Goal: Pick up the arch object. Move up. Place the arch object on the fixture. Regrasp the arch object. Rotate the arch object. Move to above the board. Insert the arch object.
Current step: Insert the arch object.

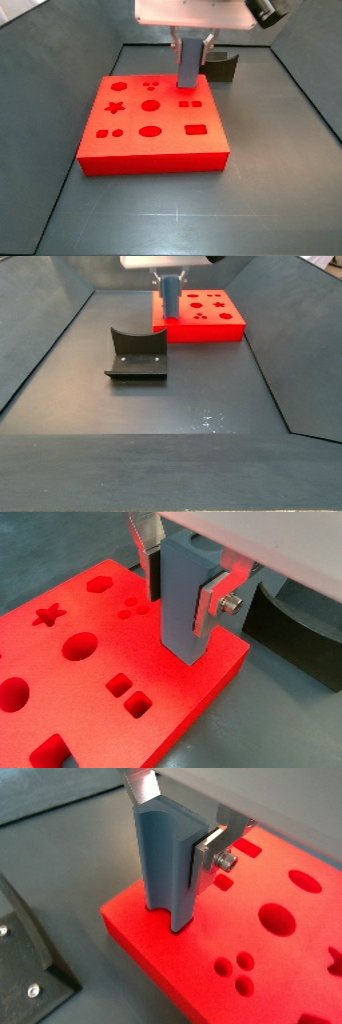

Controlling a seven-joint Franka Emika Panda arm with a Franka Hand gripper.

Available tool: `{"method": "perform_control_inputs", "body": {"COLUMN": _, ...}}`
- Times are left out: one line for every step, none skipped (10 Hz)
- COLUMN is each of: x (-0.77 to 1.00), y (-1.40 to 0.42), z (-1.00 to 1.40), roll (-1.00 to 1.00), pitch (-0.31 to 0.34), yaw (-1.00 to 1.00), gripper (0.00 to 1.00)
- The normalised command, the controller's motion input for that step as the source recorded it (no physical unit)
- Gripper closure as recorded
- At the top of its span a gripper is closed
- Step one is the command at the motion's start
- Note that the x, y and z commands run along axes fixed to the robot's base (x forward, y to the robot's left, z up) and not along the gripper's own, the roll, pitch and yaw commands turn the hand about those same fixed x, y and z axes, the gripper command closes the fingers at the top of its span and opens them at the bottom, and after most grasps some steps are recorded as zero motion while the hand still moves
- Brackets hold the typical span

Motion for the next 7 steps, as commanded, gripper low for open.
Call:
{"method": "perform_control_inputs", "body": {"x": -0.27, "y": 0.17, "z": -0.47, "roll": 0.17, "pitch": -0.049, "yaw": 0.17, "gripper": 1.0}}
{"method": "perform_control_inputs", "body": {"x": -0.2, "y": 0.12, "z": -0.48, "roll": 0.13, "pitch": -0.047, "yaw": 0.17, "gripper": 1.0}}
{"method": "perform_control_inputs", "body": {"x": 0.0, "y": 0.0, "z": -0.58, "roll": 0.09, "pitch": -0.001, "yaw": 0.05, "gripper": 1.0}}
{"method": "perform_control_inputs", "body": {"x": 0.05, "y": -0.13, "z": -0.7, "roll": 0.14, "pitch": -0.02, "yaw": 0.01, "gripper": 1.0}}
{"method": "perform_control_inputs", "body": {"x": 0.08, "y": -0.2, "z": -0.64, "roll": 0.12, "pitch": -0.021, "yaw": 0.0, "gripper": 1.0}}
{"method": "perform_control_inputs", "body": {"x": -0.01, "y": -0.03, "z": -0.19, "roll": -0.14, "pitch": -0.231, "yaw": 0.0, "gripper": 1.0}}
{"method": "perform_control_inputs", "body": {"x": 0.0, "y": 0.0, "z": -0.05, "roll": -0.01, "pitch": -0.064, "yaw": 0.01, "gripper": 1.0}}
